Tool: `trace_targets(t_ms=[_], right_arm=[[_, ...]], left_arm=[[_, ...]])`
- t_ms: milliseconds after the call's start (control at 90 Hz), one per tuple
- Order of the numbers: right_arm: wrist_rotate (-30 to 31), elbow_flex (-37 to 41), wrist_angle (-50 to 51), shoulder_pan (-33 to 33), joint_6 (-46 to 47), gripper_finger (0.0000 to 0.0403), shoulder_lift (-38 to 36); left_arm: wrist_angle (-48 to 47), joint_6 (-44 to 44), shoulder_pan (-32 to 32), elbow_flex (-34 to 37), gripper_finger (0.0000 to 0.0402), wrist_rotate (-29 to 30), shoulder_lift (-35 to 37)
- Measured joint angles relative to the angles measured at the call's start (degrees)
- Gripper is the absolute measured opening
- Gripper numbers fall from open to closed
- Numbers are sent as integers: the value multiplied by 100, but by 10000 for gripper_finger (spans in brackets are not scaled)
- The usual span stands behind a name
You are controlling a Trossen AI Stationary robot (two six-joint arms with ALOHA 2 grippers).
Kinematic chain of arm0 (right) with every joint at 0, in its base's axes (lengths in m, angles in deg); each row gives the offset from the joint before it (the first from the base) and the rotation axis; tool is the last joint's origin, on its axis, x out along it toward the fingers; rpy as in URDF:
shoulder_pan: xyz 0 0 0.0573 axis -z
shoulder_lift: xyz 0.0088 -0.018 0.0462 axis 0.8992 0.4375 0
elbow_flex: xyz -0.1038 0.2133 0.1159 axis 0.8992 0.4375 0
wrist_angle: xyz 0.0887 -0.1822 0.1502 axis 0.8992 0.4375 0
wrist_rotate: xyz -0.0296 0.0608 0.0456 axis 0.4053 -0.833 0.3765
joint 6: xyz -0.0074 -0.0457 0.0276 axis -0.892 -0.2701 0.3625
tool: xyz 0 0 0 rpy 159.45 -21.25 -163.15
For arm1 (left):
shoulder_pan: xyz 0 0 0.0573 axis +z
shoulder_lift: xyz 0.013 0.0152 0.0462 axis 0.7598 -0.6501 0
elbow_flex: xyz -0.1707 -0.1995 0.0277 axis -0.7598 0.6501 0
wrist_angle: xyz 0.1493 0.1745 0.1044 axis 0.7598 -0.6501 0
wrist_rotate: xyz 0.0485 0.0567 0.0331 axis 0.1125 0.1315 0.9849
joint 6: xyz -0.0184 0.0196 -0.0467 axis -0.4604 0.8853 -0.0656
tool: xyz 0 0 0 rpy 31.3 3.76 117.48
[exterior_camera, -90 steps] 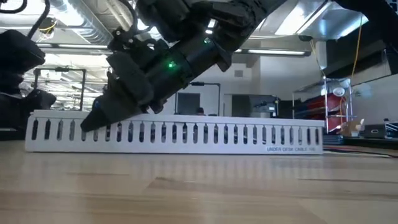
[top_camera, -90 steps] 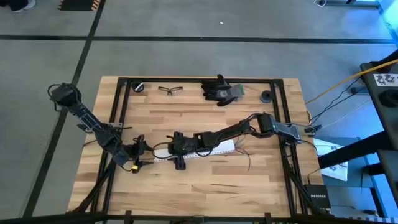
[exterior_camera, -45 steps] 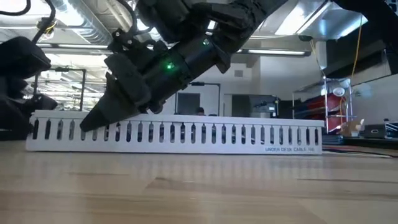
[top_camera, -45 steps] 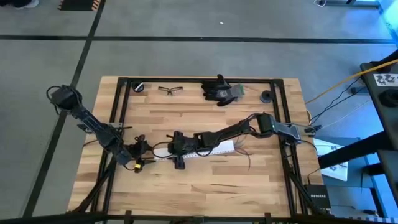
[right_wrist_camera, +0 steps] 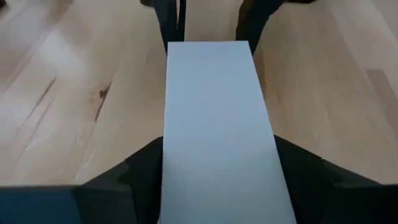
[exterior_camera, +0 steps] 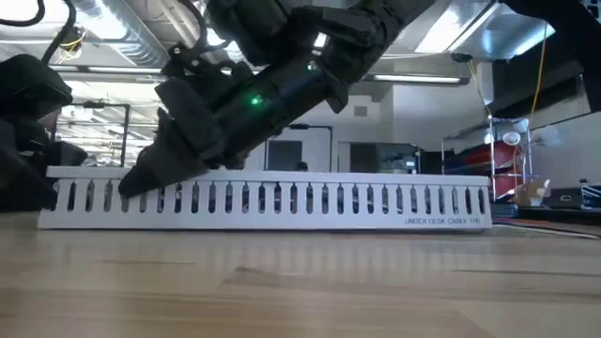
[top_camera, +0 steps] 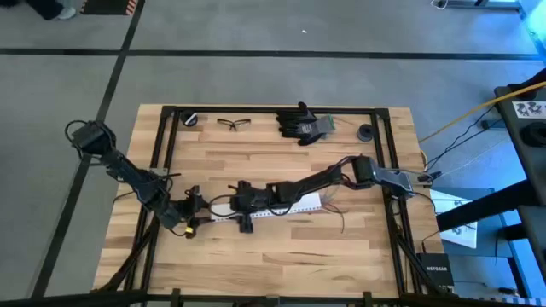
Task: Ziptie cables
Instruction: Close the white cable duct
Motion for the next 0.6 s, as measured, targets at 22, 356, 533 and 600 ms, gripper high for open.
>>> trace_targets(t_ms=[22, 356, 533, 600], right_arm=[[-1, 0, -19, 0, 7, 225, 12], [27, -6, -14, 0, 22, 225, 19], [96, -58, 291, 2, -89, 225, 0], [146, -66, 430, 3, -104, 225, -18]], left_arm=[[7, 0, 12, 0, 189, -8, 0], [65, 17, 125, -4, 188, -29, -4], [-27, -44, 101, -24, 186, 15, -7], [-97, -136, 101, -34, 185, 39, -7]])
